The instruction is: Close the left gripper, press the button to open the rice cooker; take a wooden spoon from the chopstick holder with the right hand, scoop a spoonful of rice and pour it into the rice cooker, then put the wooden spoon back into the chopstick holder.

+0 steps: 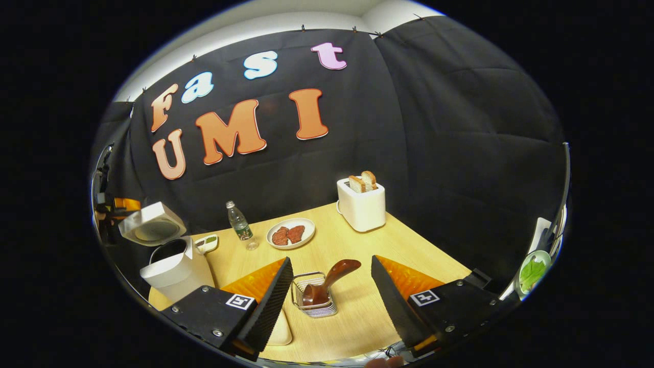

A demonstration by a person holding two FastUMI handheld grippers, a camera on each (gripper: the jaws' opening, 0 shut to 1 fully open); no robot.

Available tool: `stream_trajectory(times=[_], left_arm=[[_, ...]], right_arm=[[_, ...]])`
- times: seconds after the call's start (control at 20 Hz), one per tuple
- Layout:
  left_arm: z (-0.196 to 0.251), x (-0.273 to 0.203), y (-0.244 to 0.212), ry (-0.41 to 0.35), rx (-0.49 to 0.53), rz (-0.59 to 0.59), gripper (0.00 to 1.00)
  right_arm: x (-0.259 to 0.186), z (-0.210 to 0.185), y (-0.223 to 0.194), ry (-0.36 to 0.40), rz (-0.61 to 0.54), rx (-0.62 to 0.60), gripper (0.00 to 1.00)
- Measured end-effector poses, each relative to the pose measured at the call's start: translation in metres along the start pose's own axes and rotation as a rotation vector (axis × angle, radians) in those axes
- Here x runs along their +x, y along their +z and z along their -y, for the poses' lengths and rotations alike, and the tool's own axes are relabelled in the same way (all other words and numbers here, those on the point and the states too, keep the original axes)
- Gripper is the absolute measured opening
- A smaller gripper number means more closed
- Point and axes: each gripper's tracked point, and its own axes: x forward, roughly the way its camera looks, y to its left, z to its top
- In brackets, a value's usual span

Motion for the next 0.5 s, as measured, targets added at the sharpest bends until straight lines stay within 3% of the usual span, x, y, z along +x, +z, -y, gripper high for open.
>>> stream_trajectory(times=[0.3, 0.5], left_arm=[[0.012, 0.001, -0.06, -0.013, -0.035, -0.064, 1.0], [0.01, 0.007, -0.085, 0.005, 0.004, -0.09, 1.0]], right_arm=[[-0.011, -0.004, -0.015, 0.021, -0.028, -0.008, 0.95], [-0.015, 0.0, -0.018, 0.018, -0.035, 0.003, 0.95]])
